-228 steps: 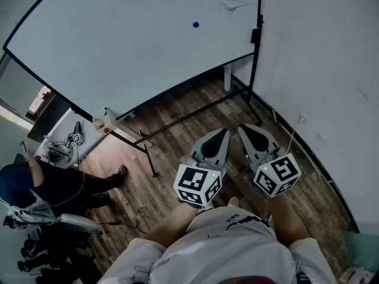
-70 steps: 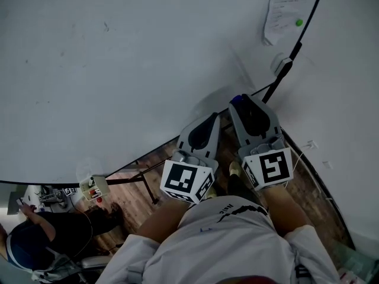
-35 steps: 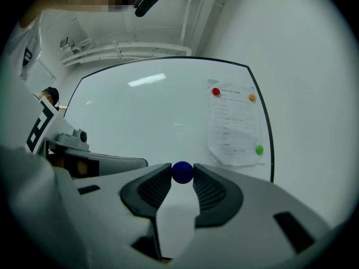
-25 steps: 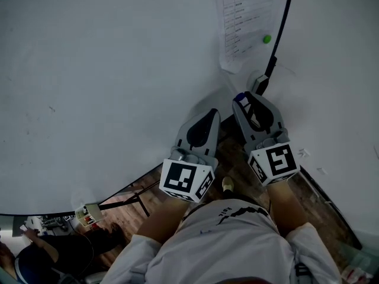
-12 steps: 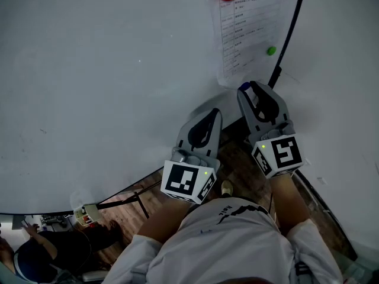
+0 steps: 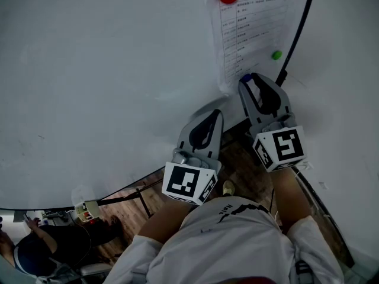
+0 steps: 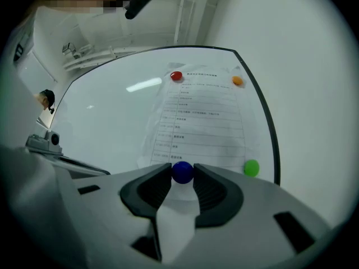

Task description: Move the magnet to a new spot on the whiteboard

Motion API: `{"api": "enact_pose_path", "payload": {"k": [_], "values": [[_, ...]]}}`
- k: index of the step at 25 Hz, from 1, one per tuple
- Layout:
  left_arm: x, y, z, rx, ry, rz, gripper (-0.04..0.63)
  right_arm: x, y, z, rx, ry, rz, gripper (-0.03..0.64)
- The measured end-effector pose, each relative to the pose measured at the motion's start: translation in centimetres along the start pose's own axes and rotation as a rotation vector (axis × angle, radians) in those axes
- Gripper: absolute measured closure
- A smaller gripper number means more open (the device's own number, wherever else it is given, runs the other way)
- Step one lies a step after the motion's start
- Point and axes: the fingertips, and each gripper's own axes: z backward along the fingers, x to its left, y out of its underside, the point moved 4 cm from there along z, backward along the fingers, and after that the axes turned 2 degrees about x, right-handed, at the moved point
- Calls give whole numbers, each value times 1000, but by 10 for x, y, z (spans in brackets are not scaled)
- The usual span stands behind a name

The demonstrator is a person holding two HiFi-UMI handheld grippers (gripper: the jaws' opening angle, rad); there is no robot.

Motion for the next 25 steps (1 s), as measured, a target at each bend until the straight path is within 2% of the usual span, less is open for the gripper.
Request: {"api": "enact_pose_path", "payload": {"k": [25], "values": [[6,5,-5,16,-36,0,584,-4,0,-14,0,-20,-8,489]]}}
